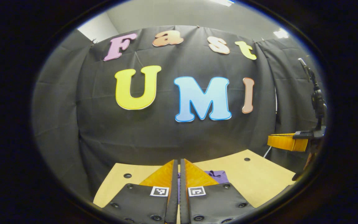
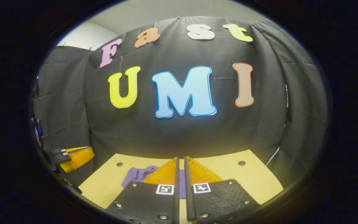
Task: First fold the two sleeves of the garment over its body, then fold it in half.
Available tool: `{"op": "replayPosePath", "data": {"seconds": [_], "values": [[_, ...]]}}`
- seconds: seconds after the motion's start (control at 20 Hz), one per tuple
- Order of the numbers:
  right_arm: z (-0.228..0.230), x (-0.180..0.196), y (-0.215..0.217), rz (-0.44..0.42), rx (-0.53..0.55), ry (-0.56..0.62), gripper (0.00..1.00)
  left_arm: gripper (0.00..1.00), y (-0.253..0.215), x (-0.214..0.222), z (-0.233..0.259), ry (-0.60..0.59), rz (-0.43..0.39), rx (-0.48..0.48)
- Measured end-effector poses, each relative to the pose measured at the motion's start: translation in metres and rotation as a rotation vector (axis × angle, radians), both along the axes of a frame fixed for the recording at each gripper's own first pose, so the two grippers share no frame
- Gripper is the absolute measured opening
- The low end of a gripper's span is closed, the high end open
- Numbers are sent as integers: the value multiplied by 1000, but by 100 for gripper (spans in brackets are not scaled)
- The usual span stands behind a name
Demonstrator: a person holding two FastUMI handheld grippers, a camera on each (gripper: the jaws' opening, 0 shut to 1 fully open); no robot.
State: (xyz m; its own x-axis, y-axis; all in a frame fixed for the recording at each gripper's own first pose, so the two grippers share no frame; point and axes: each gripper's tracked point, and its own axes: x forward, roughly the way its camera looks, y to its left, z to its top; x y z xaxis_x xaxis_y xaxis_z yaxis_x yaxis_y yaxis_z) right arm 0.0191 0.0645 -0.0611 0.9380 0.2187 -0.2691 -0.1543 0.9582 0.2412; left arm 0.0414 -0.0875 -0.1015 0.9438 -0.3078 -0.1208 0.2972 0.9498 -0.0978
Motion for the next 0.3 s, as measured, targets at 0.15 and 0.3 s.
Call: {"op": "replayPosePath", "data": {"seconds": [0.15,0.3], "values": [[5,-11,-9,-46,8,-8,9,7,-9,-6,2,-4,-44,-7],[11,-23,-28,-96,13,-27,9,7,-22,-14,7,-10,-97,-2]]}}
